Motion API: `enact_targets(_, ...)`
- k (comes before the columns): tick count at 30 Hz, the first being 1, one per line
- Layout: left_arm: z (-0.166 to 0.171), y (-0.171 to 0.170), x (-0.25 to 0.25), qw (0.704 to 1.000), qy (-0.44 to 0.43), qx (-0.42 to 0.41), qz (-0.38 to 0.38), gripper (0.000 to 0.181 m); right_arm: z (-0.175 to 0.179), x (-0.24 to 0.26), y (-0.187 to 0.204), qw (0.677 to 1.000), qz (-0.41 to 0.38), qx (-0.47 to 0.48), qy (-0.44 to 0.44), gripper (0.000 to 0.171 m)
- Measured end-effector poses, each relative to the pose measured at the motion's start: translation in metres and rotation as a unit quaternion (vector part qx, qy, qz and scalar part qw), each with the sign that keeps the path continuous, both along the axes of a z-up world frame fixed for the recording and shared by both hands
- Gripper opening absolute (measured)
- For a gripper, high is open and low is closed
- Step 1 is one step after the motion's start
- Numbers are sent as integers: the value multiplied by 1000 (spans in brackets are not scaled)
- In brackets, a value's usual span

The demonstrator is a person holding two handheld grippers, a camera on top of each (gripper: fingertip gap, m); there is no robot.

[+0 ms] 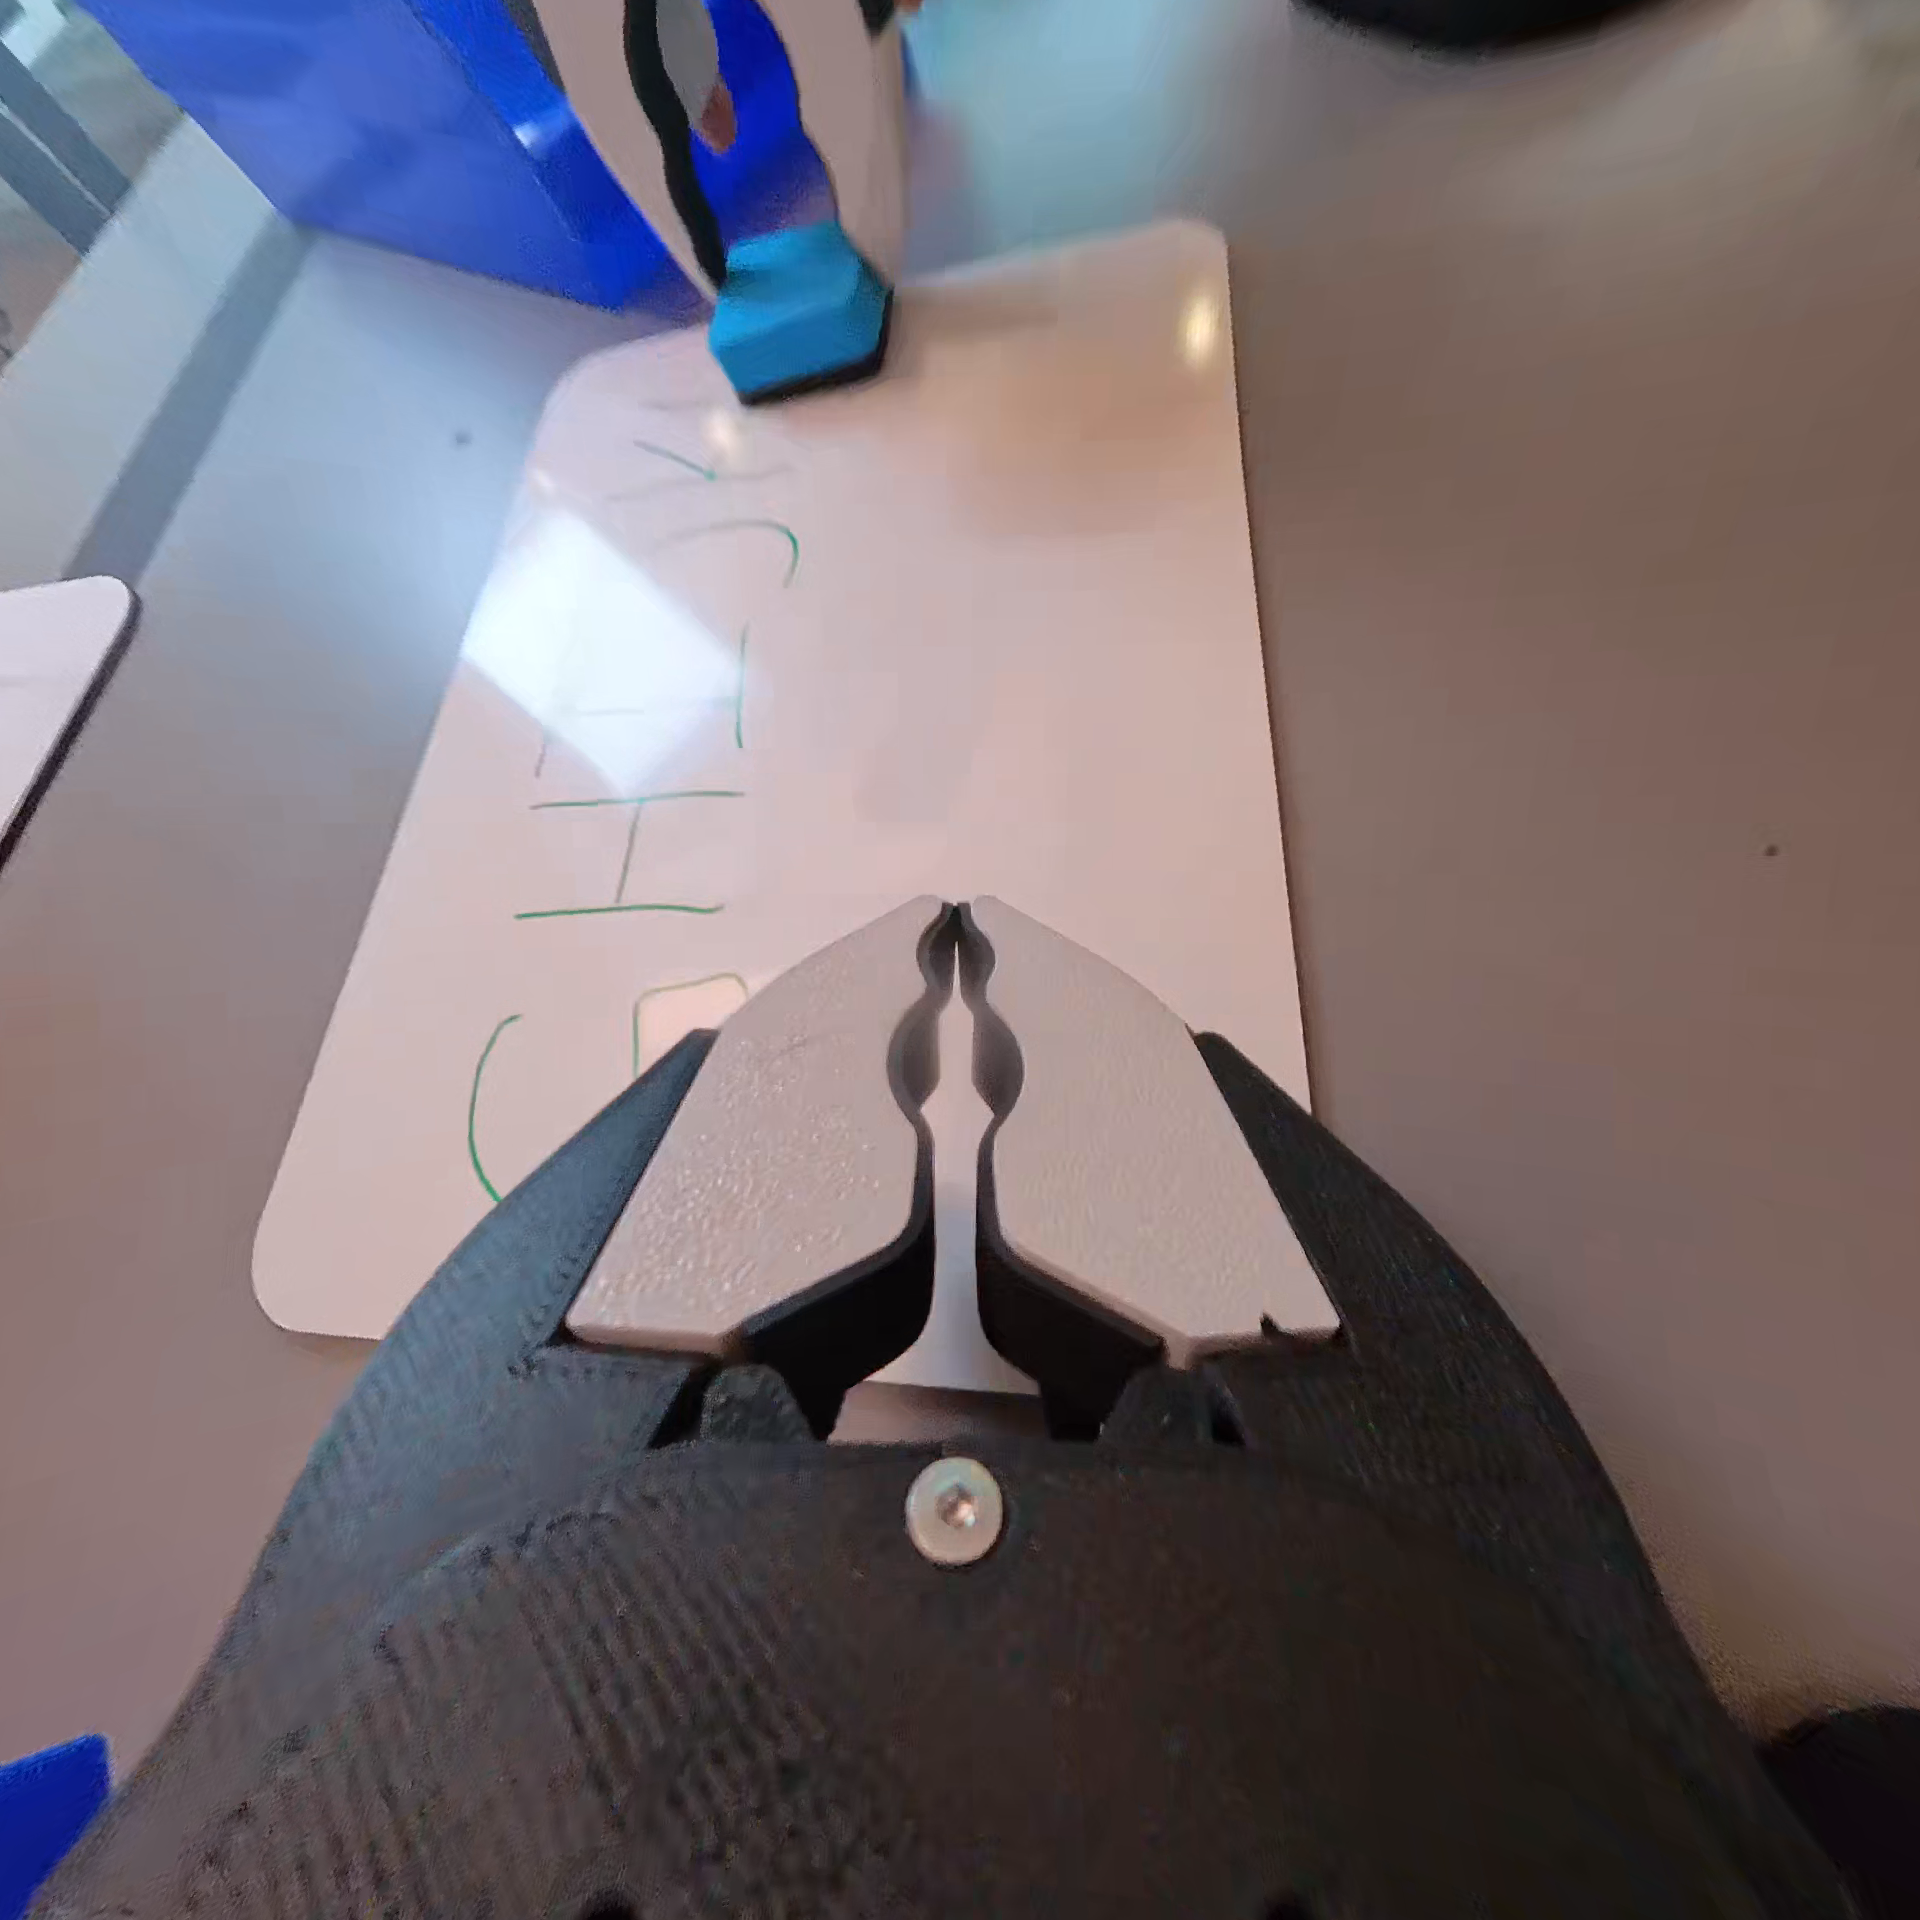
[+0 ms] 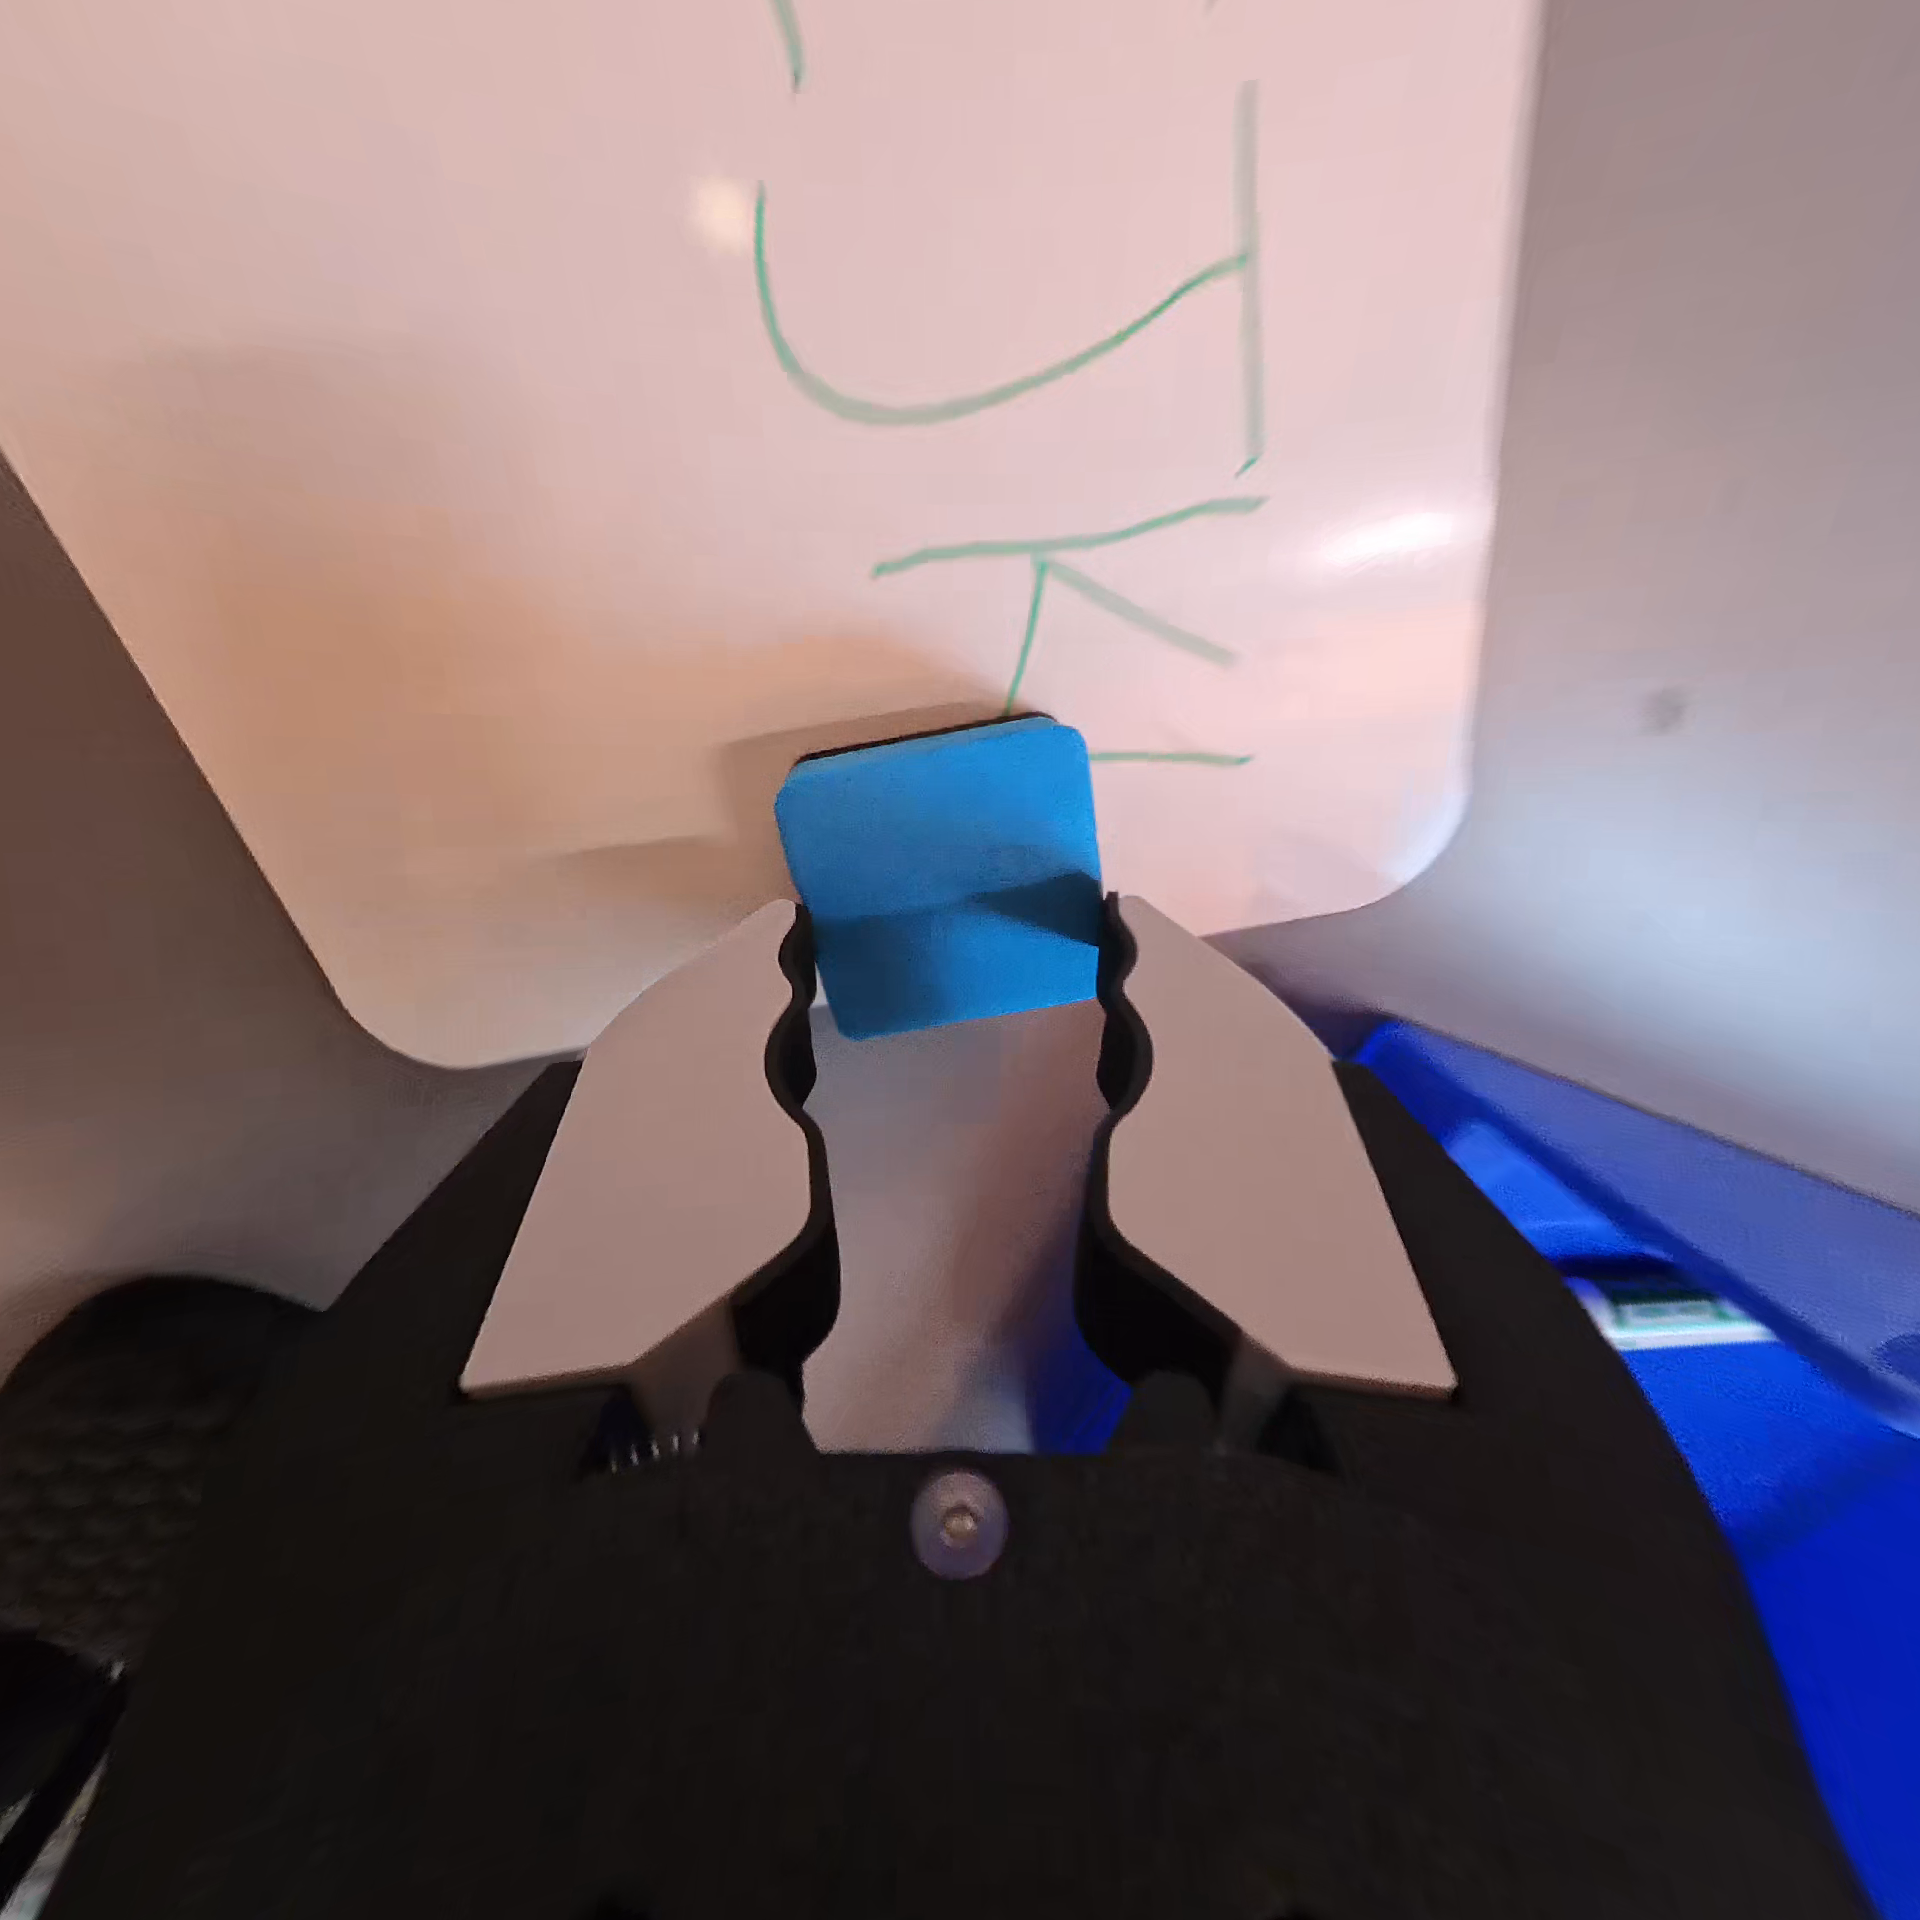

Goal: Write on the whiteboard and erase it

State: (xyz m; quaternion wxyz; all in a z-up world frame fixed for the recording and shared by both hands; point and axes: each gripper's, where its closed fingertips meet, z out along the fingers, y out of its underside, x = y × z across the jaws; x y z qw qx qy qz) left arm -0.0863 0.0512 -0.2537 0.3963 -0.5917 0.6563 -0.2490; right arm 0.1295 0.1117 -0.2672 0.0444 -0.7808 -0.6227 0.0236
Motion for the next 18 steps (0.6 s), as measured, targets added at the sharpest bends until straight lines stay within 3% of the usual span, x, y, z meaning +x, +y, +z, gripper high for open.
enact_targets(4,-16,-9,0,998,45,17,-29,0,-6,1,-2,1000,11,12,-17,53)
enact_targets(10,-20,-13,0,997,57,27,-45,0,-6,-11,51,997,-70,36,-3,53)
enact_targets(18,-22,-11,-2,995,74,45,-39,0,-6,-12,14,999,-27,6,-20,53)
